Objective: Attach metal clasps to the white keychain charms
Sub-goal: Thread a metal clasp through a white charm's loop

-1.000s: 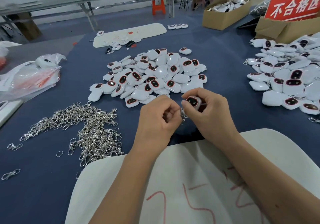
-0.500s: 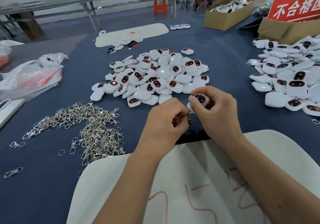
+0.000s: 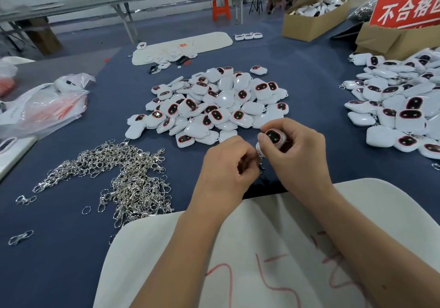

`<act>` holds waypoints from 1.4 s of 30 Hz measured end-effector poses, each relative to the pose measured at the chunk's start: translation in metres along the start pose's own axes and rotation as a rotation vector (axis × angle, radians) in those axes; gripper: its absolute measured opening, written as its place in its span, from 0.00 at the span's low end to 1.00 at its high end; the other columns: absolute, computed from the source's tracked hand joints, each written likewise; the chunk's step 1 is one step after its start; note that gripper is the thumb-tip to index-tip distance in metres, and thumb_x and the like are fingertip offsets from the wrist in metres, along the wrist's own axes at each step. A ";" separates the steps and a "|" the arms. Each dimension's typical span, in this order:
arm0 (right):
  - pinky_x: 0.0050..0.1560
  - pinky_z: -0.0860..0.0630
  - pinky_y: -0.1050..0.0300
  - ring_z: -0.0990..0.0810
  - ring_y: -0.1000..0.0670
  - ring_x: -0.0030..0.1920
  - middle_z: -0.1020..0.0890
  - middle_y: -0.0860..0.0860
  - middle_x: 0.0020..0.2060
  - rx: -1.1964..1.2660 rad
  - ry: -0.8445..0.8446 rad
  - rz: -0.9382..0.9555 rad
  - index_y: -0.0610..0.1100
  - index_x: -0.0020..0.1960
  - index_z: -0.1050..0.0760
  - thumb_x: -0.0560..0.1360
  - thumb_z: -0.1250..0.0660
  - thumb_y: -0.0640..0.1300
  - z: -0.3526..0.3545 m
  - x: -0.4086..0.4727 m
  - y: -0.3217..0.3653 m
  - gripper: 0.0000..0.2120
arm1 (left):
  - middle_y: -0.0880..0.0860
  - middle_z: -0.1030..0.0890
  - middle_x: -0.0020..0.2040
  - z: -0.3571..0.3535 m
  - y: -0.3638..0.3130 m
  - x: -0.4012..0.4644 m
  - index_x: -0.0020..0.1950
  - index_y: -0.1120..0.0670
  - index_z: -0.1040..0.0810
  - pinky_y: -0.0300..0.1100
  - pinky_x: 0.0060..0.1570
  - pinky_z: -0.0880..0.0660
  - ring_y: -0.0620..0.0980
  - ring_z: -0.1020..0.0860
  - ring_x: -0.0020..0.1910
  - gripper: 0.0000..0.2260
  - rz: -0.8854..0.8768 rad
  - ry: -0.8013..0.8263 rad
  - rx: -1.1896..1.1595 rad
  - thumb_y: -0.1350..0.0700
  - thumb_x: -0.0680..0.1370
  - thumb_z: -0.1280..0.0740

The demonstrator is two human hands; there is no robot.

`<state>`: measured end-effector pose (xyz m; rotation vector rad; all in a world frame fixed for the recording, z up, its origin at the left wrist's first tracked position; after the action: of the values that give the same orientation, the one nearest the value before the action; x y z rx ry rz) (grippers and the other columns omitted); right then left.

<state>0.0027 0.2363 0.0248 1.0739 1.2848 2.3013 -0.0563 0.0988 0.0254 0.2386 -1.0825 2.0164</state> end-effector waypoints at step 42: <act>0.36 0.21 0.60 0.18 0.51 0.32 0.16 0.53 0.35 0.053 0.104 0.169 0.45 0.53 0.20 0.72 0.18 0.46 -0.011 -0.008 0.009 0.15 | 0.50 0.22 0.36 0.010 0.012 0.000 0.37 0.54 0.24 0.52 0.42 0.28 0.53 0.26 0.40 0.10 0.102 -0.065 0.284 0.59 0.76 0.27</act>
<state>0.0014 0.2204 0.0245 1.1330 1.3483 2.4895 -0.0674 0.0876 0.0245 0.4051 -0.8584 2.2673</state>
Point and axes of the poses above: each hand's wrist, its own x-axis towards the middle knuckle, its own z-axis out of the back of the hand, y = z × x, the point moved 7 cm from there along x, towards the middle knuckle
